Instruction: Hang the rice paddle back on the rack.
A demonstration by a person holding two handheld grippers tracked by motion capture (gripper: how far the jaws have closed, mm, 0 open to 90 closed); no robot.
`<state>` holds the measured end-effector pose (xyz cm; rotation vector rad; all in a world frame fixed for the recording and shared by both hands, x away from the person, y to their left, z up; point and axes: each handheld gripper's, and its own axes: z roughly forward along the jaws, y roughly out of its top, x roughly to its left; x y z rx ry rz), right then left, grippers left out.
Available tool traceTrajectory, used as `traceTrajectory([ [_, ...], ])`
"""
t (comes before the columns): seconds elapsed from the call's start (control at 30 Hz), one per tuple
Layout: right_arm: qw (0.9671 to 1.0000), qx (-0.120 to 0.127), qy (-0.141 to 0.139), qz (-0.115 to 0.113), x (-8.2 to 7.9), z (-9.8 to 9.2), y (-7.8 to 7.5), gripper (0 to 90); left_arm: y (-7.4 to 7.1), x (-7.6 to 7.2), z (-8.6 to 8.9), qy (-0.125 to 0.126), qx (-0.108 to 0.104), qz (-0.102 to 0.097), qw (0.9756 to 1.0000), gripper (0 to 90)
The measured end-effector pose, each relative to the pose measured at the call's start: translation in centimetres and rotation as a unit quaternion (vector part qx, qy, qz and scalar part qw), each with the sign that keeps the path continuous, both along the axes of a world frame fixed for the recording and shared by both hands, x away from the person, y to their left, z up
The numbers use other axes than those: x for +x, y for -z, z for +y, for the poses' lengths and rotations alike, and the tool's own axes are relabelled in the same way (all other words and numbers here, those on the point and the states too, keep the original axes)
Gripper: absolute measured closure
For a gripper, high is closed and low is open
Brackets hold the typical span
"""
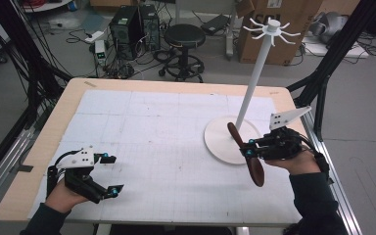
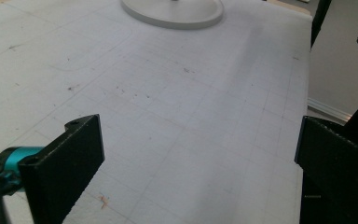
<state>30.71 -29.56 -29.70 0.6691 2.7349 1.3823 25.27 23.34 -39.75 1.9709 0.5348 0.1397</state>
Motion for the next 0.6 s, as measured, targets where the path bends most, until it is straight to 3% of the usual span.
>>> traceTrajectory([
  [0.6, 0.9957, 0.038, 0.06, -0.059, -0.2, -4.2, -5.1, 78.3, 0.0, 0.1, -0.2, 0.0, -0.001, 0.001, 1.0, 1.9],
])
